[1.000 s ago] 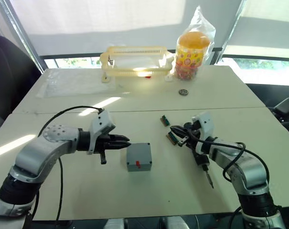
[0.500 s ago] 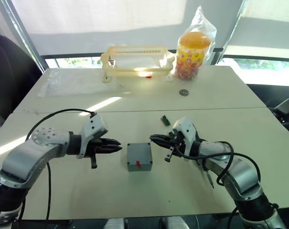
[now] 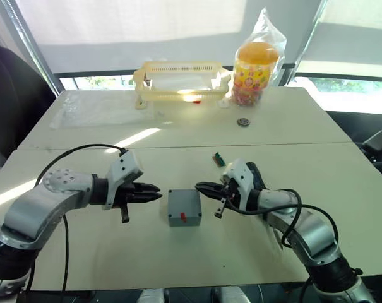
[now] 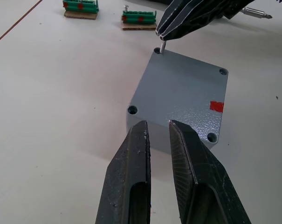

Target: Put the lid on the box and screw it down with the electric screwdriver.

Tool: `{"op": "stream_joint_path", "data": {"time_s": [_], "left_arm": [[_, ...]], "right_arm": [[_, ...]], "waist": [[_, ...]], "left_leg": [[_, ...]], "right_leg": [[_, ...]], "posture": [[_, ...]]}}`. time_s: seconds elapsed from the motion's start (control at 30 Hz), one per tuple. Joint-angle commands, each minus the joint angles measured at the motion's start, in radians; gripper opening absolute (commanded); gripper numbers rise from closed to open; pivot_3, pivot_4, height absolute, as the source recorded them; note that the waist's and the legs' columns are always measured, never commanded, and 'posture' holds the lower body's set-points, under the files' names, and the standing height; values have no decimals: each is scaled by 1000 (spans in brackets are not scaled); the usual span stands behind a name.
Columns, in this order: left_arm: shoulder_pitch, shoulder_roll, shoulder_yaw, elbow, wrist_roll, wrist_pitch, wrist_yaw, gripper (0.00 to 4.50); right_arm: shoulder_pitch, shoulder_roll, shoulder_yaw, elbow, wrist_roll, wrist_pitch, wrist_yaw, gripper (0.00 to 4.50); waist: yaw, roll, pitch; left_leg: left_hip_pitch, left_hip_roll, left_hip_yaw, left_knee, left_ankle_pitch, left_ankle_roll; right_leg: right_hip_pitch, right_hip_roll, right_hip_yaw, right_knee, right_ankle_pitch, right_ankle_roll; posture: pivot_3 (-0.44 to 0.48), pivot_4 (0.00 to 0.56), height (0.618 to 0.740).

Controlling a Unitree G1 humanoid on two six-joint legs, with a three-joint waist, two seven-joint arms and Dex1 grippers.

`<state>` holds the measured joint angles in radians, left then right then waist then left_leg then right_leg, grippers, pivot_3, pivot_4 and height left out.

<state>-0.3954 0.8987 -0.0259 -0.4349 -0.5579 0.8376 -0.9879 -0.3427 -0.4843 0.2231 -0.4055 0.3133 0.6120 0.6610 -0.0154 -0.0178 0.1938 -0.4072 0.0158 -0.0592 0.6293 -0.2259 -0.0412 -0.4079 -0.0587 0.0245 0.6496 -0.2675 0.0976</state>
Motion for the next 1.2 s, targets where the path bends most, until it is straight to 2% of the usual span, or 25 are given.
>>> {"op": "stream_joint_path", "data": {"time_s": [0.03, 0.6, 0.67, 0.73, 0.8, 1.03, 1.13, 1.2], "left_arm": [[-9, -2, 9, -28, -10, -5, 8, 667], [-11, -10, 4, -30, -18, -7, 22, 667], [-12, -11, 3, -28, -18, -9, 22, 667], [-13, -12, 2, -27, -18, -11, 23, 667], [-13, -14, 1, -26, -18, -12, 23, 667], [-23, -16, -5, -20, -12, -28, 10, 667], [-49, -23, -11, -14, -18, -34, -4, 667], [-79, -25, -24, -19, -30, -38, -32, 667]], "right_arm": [[-13, 6, 5, 4, -20, -34, 4, 43], [-25, 17, 23, 40, -51, -50, 26, 43], [-25, 16, 22, 37, -53, -47, 27, 589], [-26, 14, 14, 27, -50, -37, 24, 1331], [-31, 13, -6, 10, -35, -24, 22, 2361], [-63, -41, -151, -120, 96, 119, 31, 2361], [-123, -82, -311, -159, 254, 322, 5, 2361], [-215, -207, -427, -126, 353, 555, 22, 2361]], "waist": [[0, 0, 0], [0, 0, 0], [0, 0, 0], [0, 0, 0], [0, 0, 0], [2, 0, 0], [3, 0, 0], [5, 2, 1]], "left_leg": [[0, 0, 0, 0, 0, 0], [0, 0, 0, 0, 0, 0], [0, 0, 0, 0, 0, 0], [0, 0, 0, 0, 0, 0], [0, 0, 0, 0, 0, 0], [0, 0, 0, 0, 0, 0], [0, 0, 0, 0, 0, 0], [0, 0, 0, 1, 0, 0]], "right_leg": [[0, 0, 0, 0, 0, 0], [0, 0, 0, 0, 0, 0], [0, 0, 0, 0, 0, 0], [0, 0, 0, 0, 0, 0], [0, 0, 0, 0, 0, 0], [0, 0, 0, 0, 0, 0], [0, 0, 0, 0, 0, 0], [0, 0, 0, 0, 0, 0]], "posture": [[0, 150, 740], [0, 150, 740], [0, 150, 740], [0, 150, 740], [0, 150, 740], [0, 150, 740], [0, 150, 740], [0, 150, 740]]}}
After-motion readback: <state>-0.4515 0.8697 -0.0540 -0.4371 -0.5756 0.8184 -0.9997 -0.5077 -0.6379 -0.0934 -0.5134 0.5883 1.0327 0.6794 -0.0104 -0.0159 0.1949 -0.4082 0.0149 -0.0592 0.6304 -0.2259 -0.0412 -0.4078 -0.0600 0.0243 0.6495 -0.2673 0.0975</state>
